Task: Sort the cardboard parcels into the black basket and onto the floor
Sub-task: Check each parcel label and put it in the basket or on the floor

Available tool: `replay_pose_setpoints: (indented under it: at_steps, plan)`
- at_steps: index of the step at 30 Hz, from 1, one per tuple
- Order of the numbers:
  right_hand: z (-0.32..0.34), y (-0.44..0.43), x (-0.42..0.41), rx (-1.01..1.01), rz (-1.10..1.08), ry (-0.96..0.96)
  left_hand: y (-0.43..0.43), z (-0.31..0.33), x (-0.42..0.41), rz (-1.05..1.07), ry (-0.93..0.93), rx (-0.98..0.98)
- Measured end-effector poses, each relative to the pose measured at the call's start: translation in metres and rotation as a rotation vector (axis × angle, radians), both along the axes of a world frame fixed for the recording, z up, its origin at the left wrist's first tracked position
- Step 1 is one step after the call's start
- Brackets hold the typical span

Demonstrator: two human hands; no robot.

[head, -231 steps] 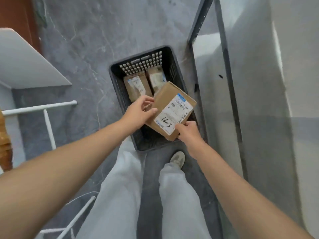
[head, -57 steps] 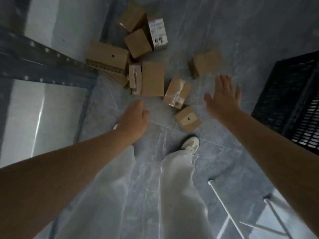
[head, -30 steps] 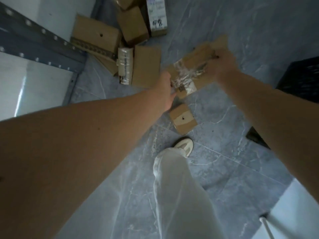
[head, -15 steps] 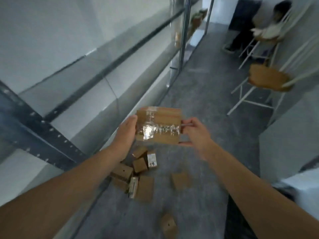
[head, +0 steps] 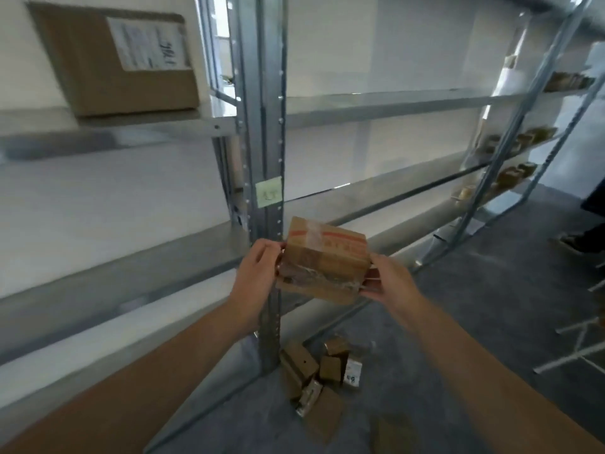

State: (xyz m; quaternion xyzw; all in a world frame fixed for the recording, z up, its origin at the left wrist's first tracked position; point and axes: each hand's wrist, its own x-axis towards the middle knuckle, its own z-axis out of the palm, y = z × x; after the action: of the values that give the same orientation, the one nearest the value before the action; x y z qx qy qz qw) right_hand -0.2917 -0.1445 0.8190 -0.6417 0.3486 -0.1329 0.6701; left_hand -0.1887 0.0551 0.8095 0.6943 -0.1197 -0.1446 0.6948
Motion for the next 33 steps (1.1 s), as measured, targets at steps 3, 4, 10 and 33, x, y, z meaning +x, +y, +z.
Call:
replay_pose_setpoints:
  at_steps: [3, 4, 10, 33]
  plan:
    - [0.005, 0.060, 0.021, -0.011, 0.166, -0.023, 0.072, 0.001, 0.000, 0.120, 0.007, -0.016]
    - [0.009, 0.078, 0.027, -0.018, 0.227, -0.013, 0.093, 0.002, 0.000, 0.178, -0.001, -0.002]
    - [0.025, 0.153, 0.059, -0.084, 0.454, 0.016, 0.191, 0.015, -0.020, 0.452, -0.135, 0.043]
    - [0.071, 0.227, 0.091, 0.141, 0.907, -0.202, 0.269, 0.059, -0.090, 0.612, -0.317, 0.036]
